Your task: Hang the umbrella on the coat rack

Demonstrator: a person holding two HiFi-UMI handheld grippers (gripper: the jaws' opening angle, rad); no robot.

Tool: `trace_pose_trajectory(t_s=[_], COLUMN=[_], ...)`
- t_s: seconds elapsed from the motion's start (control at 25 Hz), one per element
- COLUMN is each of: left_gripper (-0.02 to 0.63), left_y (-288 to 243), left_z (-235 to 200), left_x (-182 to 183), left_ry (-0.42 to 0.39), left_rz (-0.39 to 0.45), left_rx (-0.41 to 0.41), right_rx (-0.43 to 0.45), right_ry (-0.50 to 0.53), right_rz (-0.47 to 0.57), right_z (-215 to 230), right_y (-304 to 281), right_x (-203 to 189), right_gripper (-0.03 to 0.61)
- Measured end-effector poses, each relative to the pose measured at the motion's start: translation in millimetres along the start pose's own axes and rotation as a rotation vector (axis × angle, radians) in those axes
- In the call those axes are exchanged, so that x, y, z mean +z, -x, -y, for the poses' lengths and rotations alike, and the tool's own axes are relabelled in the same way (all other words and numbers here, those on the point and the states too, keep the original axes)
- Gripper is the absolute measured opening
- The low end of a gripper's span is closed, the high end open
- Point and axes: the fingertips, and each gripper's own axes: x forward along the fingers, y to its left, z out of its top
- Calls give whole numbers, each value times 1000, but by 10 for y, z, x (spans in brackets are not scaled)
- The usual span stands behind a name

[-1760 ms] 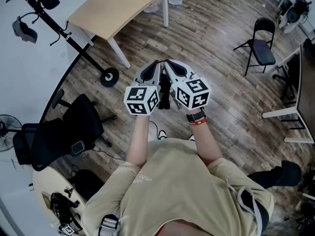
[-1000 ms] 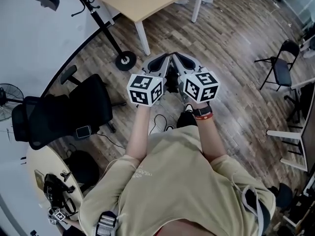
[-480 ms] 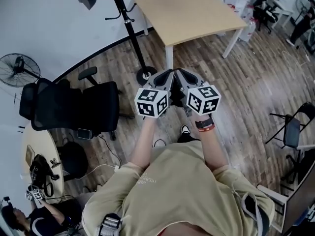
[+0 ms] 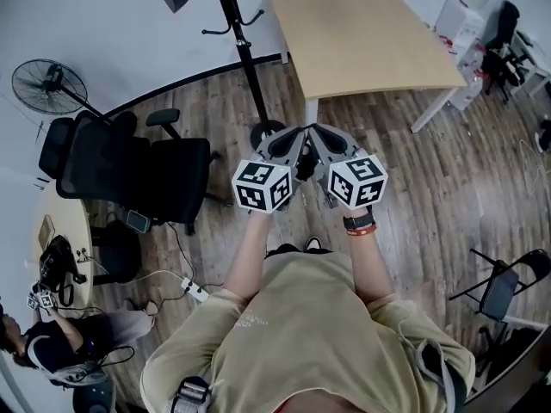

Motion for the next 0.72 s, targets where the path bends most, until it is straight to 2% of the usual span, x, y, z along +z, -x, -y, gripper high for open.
trace_pose_trajectory(t_s=[0.28,0.44,0.72], left_gripper=[23,23,23], left_y=[-320,-422,-746], left_z=[-422,-700,-1432], left_x=[5,89,183], left_ry=[17,41,67], left_rz=[-23,-8,13], left_rx=[108,155,212], right_rx=[96,129,171], right_ry=[-56,-30,-62], right_rz=[-23,-47,-81], right_z=[244,295,494], right_y=[-474,-779,-1559], right_x=[-65,-50,-55], right_gripper=[15,17,17])
